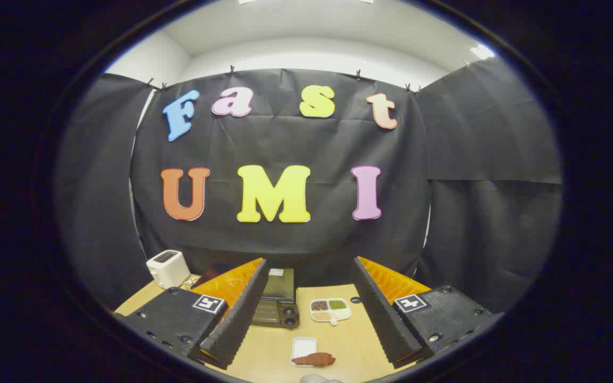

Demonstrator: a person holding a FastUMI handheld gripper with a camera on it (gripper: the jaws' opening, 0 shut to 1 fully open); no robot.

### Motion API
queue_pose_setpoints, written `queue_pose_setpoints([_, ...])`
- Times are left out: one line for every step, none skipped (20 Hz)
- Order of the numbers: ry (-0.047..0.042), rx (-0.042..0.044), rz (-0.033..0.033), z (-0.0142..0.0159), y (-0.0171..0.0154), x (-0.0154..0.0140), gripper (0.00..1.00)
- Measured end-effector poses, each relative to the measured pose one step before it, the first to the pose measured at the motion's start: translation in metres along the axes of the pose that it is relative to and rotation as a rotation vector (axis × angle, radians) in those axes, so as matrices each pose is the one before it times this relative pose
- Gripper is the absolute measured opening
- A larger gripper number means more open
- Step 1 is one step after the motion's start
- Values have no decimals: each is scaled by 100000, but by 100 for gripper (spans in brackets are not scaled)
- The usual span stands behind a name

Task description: Open the toaster oven, put the food inside, and close the toaster oven door.

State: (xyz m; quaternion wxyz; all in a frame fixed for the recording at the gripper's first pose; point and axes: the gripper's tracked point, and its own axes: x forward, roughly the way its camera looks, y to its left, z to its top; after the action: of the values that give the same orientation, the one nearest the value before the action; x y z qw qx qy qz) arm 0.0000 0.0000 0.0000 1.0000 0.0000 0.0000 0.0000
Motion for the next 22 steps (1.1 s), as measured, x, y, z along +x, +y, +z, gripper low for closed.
queue_pose_setpoints([412,-370,43,-162,297,31,100])
queue_pose_setpoints([519,-210,290,-319,237,81,100])
queue_pose_setpoints([298,169,270,-163,340,-18,100])
queue_pose_setpoints([227,187,268,-117,364,191,100])
queue_pose_setpoints([-147,133,154,-19,255,63,100])
queue_pose_setpoints([-234,-326,128,-34,215,74,100])
queue_pose_setpoints([-309,-546,-93,71,268,33,100])
queue_pose_setpoints([-656,-319,-67,36,225,20,100])
queue_pose_setpoints([-419,-184,557,136,393,42,100])
queue_pose_setpoints([-137,-19,41,-119,234,254,100])
queue_pose_setpoints([9,126,-32,-64,197,106,100])
queue_pose_setpoints([191,166,82,-225,192,74,100])
queue_pose_setpoints([139,308,151,-86,265,54,100])
queue_pose_setpoints([142,-57,281,-209,478,216,100])
queue_pose_setpoints([232,-764,190,-315,454,349,100])
queue_pose_setpoints([397,-998,160,-505,592,467,100])
queue_pose_setpoints([231,-769,732,-487,816,610,100])
queue_pose_setpoints([466,-1040,1307,-596,1009,784,100])
queue_pose_setpoints([1155,-1790,658,-800,1027,1009,100])
queue_pose_setpoints([938,-1928,164,-939,728,1055,100])
queue_pose_setpoints([492,-911,1067,-710,1089,1058,100])
queue_pose_setpoints([51,-341,1321,-733,1383,1084,100])
